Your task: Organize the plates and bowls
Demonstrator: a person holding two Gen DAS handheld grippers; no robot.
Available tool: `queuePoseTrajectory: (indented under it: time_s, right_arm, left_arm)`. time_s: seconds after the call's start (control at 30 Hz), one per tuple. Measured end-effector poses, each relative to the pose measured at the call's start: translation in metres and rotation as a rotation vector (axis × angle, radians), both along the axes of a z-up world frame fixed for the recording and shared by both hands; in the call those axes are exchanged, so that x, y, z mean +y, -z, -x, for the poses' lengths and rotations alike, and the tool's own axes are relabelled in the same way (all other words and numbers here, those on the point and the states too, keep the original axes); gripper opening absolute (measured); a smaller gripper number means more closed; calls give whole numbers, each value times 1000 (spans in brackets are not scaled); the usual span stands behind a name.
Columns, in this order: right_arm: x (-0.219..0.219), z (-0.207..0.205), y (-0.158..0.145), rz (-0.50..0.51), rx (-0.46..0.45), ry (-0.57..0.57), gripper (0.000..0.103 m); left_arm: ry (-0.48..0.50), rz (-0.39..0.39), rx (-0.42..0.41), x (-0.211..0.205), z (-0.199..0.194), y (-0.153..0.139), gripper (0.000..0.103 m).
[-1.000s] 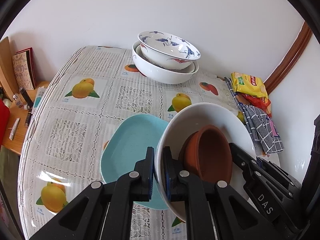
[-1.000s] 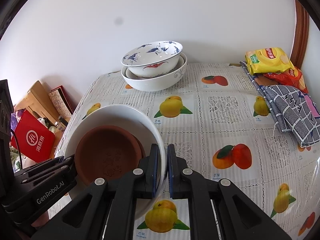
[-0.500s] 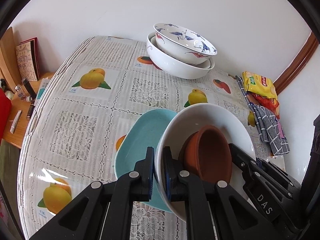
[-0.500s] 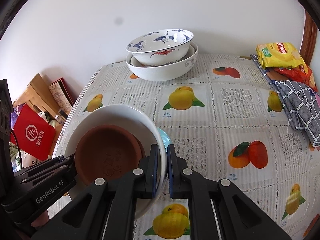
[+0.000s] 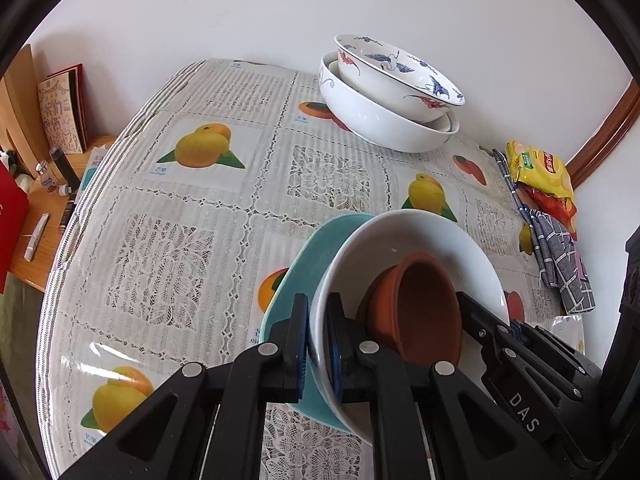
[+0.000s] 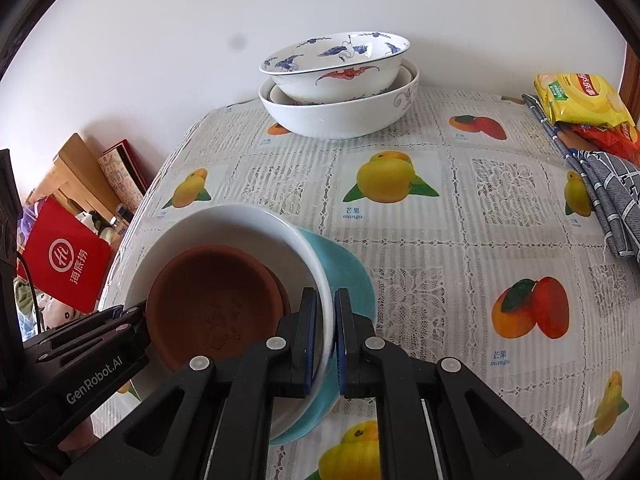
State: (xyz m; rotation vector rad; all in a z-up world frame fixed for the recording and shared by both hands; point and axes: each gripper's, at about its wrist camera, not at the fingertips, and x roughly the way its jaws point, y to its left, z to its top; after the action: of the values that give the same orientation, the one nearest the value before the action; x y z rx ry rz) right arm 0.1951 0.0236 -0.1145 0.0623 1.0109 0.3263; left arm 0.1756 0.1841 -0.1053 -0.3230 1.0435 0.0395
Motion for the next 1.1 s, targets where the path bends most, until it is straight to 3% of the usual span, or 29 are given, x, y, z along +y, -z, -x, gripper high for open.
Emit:
queuePoseTrajectory:
  time_s: [0.43, 0.57, 1.1]
  right_arm:
    - [3, -8, 9, 18, -6, -34, 10]
    - [5, -7, 8, 47, -23, -60, 11]
    - [-13, 18, -11, 44, -60, -60, 31]
  left_arm:
    - [1, 11, -3, 5, -9, 10, 10]
    - [23, -31, -19, 0, -8, 9, 10]
    - [10, -48, -30, 0, 18, -11, 23]
